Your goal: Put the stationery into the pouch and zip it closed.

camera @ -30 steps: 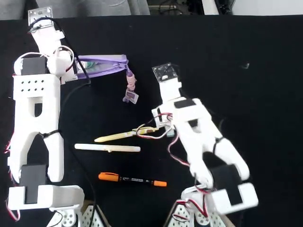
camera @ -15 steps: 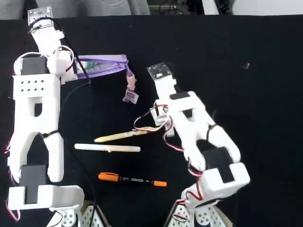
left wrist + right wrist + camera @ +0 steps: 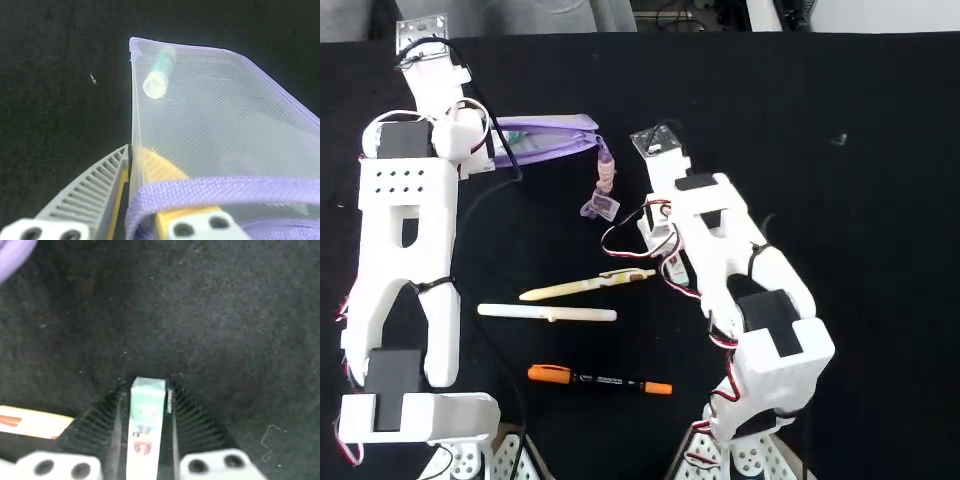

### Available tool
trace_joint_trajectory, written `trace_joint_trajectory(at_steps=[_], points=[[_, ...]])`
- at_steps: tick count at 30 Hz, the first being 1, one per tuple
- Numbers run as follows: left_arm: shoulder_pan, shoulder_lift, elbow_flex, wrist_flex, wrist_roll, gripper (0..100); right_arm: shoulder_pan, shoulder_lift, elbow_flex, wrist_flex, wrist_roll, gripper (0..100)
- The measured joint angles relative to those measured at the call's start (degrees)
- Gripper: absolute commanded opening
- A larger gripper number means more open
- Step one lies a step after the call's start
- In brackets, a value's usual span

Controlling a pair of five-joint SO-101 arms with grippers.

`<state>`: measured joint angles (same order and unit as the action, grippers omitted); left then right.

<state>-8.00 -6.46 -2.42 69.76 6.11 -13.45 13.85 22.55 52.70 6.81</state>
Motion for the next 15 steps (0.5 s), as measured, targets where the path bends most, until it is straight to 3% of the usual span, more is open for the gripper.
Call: trace_joint_trajectory(at_steps=[7,15], points=[[0.70,0.00,0.00,1.32,0.00,3,2.02,-3.87,0.09,0.00,0.00,1.4],[2.81,0.00,0.00,1.85,-0.09,3,2.20,-25.85,3.96,-0.35,-0.18,1.2]])
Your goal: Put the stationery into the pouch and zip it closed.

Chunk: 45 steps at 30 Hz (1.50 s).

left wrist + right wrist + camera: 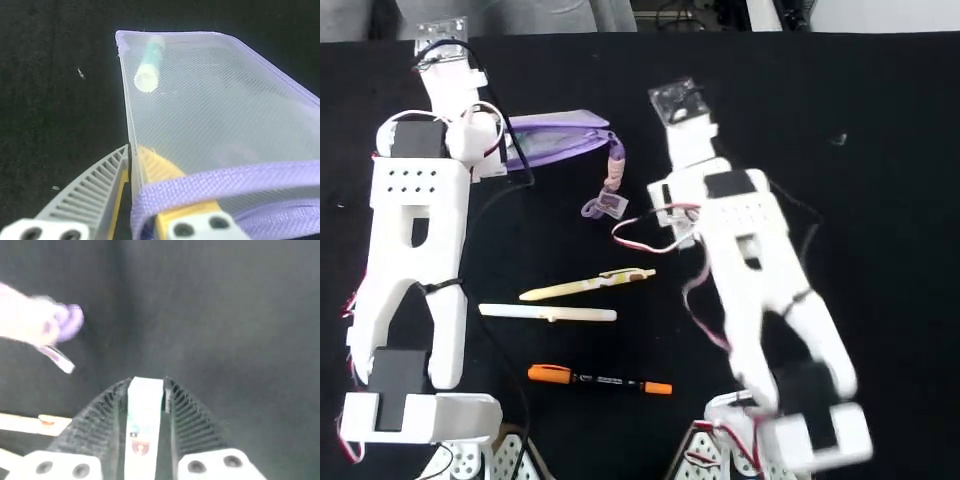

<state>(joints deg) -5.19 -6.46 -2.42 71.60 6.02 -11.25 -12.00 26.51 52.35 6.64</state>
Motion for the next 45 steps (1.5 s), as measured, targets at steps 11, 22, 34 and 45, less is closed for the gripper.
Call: trace_joint_trajectory(at_steps=[11,22,34,45], points=[[0.00,0.00,0.00,0.00,0.00,3,-9.49,-20.31,8.26,-19.34,-3.78,1.1],[0.00,0.00,0.00,0.00,0.00,3,-13.89,-25.85,20.57,-44.13,-11.34,1.1],[0.00,0.00,0.00,0.00,0.00,3,-17.14,-29.10,34.29,-75.34,-12.31,1.1],[0.00,0.00,0.00,0.00,0.00,3,-18.99,-18.11,35.25,-88.09,-12.31,1.1]])
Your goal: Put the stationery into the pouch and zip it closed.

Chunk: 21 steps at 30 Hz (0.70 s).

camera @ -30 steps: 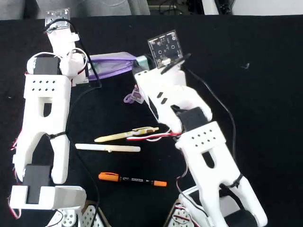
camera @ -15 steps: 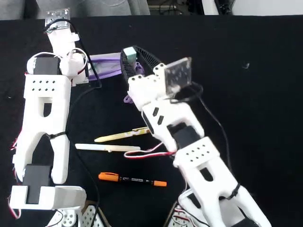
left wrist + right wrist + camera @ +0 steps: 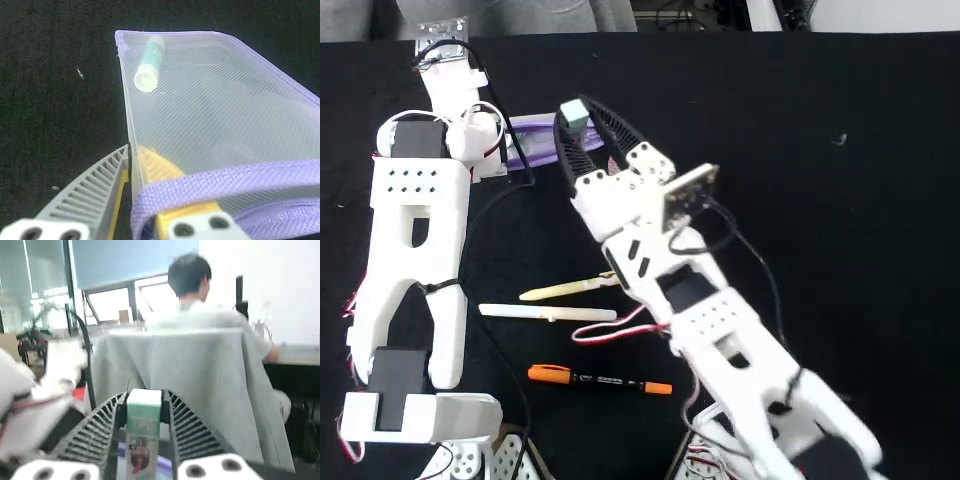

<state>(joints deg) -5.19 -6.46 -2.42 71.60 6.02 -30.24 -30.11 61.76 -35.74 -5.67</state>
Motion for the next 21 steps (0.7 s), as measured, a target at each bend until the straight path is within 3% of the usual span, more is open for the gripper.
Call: trace_joint_trajectory(at_steps=[6,16,21], points=[[0.09,0.00,0.00,0.00,0.00,3,0.00,10.73,-3.08,-8.70,0.00,1.1],[0.09,0.00,0.00,0.00,0.00,3,0.09,16.62,-5.89,-10.73,5.01,1.5],[0.35,0.00,0.00,0.00,0.00,3,0.09,17.49,-5.89,-10.81,7.30,16.1]])
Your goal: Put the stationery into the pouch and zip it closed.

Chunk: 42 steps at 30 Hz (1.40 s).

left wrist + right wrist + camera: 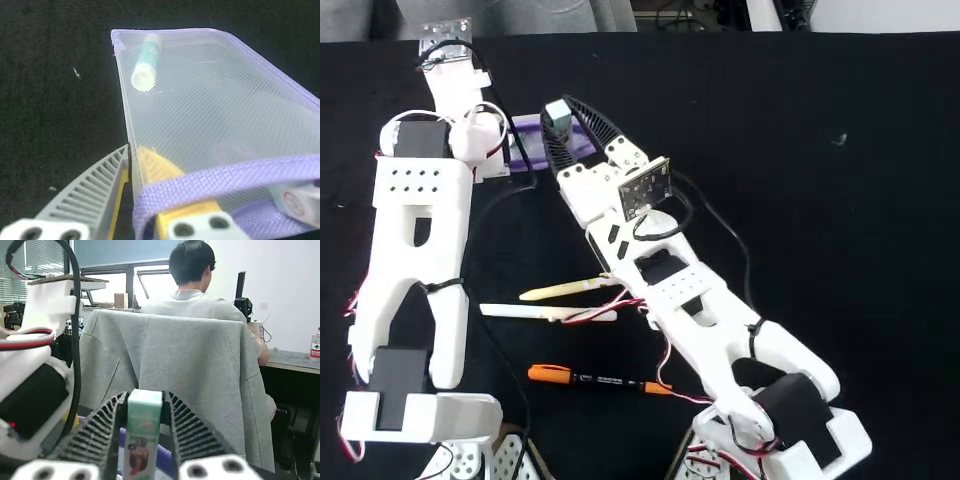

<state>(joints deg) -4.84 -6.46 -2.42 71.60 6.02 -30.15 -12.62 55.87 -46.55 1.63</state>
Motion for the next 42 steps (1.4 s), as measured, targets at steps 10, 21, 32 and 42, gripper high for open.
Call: trace_joint_trajectory(at_steps=[10,21,32,42], points=[[0.00,0.00,0.00,-0.09,0.00,3,-1.41,0.53,2.02,0.00,0.35,19.8],[-0.18,0.00,0.00,0.00,0.00,3,-1.58,-5.45,9.05,0.00,0.35,4.6],[-0.18,0.00,0.00,0.00,0.00,3,-1.67,-7.74,10.20,0.00,0.44,4.2],[-0.88,0.00,0.00,-0.09,0.18,3,-1.67,1.49,-0.26,0.00,0.44,4.2]])
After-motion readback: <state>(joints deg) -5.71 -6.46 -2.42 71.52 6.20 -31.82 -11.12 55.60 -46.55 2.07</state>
